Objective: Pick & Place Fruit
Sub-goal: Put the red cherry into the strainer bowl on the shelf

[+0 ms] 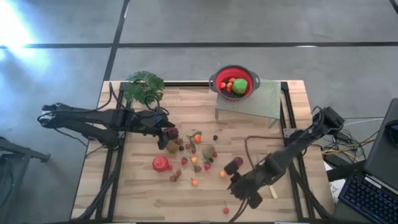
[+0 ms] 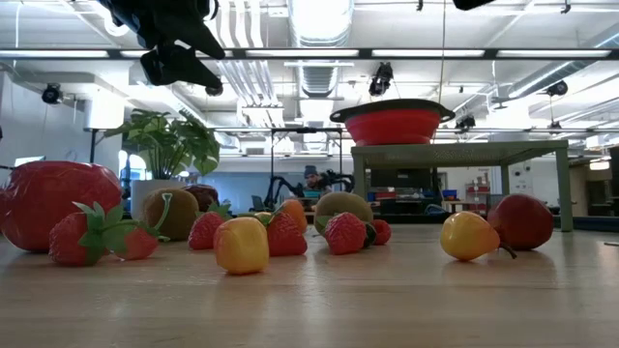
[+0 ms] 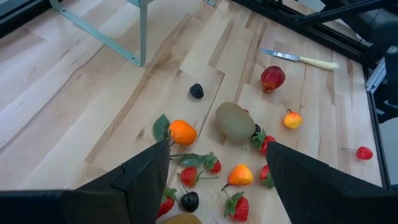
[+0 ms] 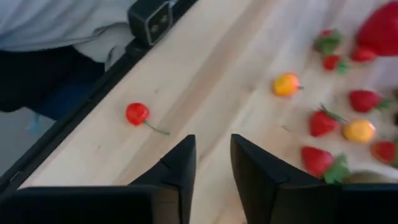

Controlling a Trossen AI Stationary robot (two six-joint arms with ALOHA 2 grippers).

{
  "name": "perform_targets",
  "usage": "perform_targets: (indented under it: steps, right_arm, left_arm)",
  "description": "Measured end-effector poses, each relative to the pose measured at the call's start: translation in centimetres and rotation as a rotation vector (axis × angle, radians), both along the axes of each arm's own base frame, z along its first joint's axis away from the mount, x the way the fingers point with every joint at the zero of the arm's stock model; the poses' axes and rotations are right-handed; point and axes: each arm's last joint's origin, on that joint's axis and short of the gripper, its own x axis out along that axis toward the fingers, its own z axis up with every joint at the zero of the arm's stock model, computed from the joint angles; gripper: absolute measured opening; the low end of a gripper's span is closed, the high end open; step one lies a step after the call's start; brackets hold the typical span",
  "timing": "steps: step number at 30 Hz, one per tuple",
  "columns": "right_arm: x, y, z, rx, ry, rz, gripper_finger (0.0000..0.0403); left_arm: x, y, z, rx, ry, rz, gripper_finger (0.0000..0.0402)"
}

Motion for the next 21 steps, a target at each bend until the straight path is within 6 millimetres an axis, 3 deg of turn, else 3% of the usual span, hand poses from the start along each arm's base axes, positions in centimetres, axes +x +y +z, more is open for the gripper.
perform_targets:
  steps: [11,21]
  right_arm:
    - [2.7,4.0,-1.9,-0.05,0.028,0.089,0.018]
    - [4.0,6.0,-3.8,-0.126,0.064,0.212,0.0211]
  left_arm:
    - [0.0,0.0,0.0,0.0,-0.001,0.0,0.0273]
    - [0.0,0.0,0.0,0.0,-0.001,0.0,0.0273]
